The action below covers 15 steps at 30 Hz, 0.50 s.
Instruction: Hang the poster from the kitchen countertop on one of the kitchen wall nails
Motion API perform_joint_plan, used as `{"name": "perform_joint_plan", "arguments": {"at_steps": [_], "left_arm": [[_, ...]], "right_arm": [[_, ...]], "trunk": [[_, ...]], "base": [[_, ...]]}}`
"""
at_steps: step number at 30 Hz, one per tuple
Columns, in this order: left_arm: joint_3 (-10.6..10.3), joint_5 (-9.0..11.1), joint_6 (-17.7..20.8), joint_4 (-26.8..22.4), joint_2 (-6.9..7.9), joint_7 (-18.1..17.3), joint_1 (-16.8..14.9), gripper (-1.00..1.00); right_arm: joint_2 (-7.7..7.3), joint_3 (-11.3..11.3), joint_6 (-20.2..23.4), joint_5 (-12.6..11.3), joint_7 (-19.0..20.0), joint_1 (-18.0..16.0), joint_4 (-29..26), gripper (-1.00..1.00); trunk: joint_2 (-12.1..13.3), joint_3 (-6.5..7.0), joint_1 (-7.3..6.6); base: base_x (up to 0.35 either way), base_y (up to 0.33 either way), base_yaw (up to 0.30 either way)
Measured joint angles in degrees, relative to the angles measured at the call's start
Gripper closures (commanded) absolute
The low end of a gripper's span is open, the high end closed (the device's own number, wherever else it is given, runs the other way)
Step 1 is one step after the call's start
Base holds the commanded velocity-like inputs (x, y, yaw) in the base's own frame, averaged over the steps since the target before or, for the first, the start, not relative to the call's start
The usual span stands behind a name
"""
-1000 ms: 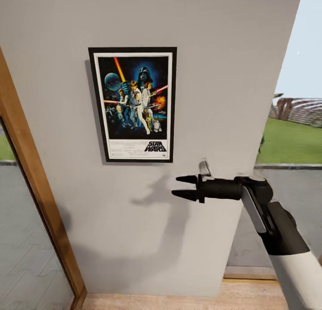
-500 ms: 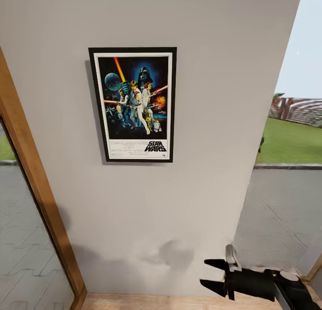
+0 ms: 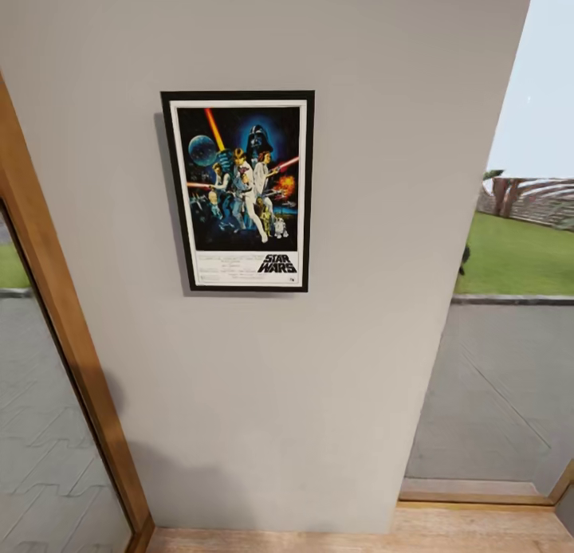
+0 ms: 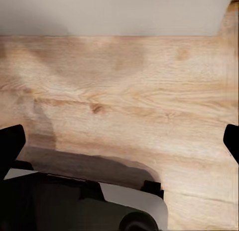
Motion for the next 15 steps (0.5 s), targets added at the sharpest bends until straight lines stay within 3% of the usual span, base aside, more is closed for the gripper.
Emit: {"name": "perform_joint_plan", "arguments": {"at_steps": [1, 5, 9, 13, 15], "left_arm": [[0.00, 0.00, 0.00, 0.02, 0.00, 0.00, 0.00, -1.00], [-0.06, 0.00, 0.00, -0.01, 0.00, 0.00, 0.00, -1.00], [-0.13, 0.00, 0.00, -0.02, 0.00, 0.00, 0.00, -1.00], [-0.18, -0.04, 0.00, 0.04, 0.00, 0.00, 0.00, -1.00], [-0.27, -0.06, 0.00, 0.06, 0.00, 0.00, 0.00, -1.00]], "right_arm": [[0.67, 0.04, -0.07, -0.03, -3.24, -0.01, 1.24, -1.00], [2.17, 0.03, -2.21, -0.14, -7.07, -0.05, 5.82, -1.00], [3.22, 0.14, -4.48, 0.05, -7.78, -0.05, 10.95, -1.00], [3.54, 0.14, -5.47, 0.18, -7.99, 0.02, 21.68, -1.00], [3.57, 0.09, -5.63, 0.14, -8.01, 0.01, 24.41, -1.00]], "trunk": [[0.00, 0.09, 0.00], [0.00, 0.44, 0.00], [0.00, 0.61, 0.00], [0.01, 0.64, 0.00], [0.01, 0.65, 0.00]], "base": [[0.000, 0.000, 0.030], [0.000, 0.000, 0.075], [0.000, 0.000, 0.032], [0.000, 0.000, 0.008], [0.000, 0.000, 0.003]]}}
